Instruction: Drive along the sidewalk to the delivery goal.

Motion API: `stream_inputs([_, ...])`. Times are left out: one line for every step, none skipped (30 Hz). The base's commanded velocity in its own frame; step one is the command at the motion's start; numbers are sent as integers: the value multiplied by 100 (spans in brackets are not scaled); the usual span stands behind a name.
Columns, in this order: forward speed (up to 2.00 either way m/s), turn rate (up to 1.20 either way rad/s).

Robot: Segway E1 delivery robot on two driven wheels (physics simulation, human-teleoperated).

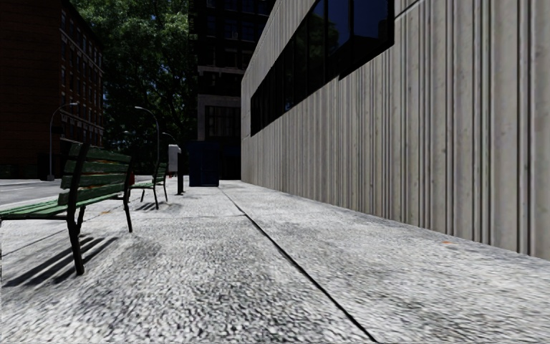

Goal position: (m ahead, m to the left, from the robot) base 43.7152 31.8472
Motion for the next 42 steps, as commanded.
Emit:
stream_inputs([200, 0])
stream_inputs([200, 0])
stream_inputs([200, 0])
stream_inputs([200, 0])
stream_inputs([200, 0])
stream_inputs([200, 0])
stream_inputs([200, 0])
stream_inputs([200, 0])
stream_inputs([200, 0])
stream_inputs([200, 0])
stream_inputs([200, 0])
stream_inputs([200, 17])
stream_inputs([200, 36])
stream_inputs([200, 55])
stream_inputs([200, 66])
stream_inputs([200, 66])
stream_inputs([200, 84])
stream_inputs([200, 97])
stream_inputs([200, 101])
stream_inputs([200, 60])
stream_inputs([200, 13])
stream_inputs([200, 1])
stream_inputs([200, 1])
stream_inputs([200, 0])
stream_inputs([200, 0])
stream_inputs([200, 0])
stream_inputs([200, 0])
stream_inputs([200, 0])
stream_inputs([200, 0])
stream_inputs([200, 0])
stream_inputs([200, 0])
stream_inputs([200, 0])
stream_inputs([200, 0])
stream_inputs([200, 0])
stream_inputs([200, 0])
stream_inputs([200, 0])
stream_inputs([200, 0])
stream_inputs([200, 0])
stream_inputs([200, 0])
stream_inputs([200, 0])
stream_inputs([200, 0])
stream_inputs([200, 0])
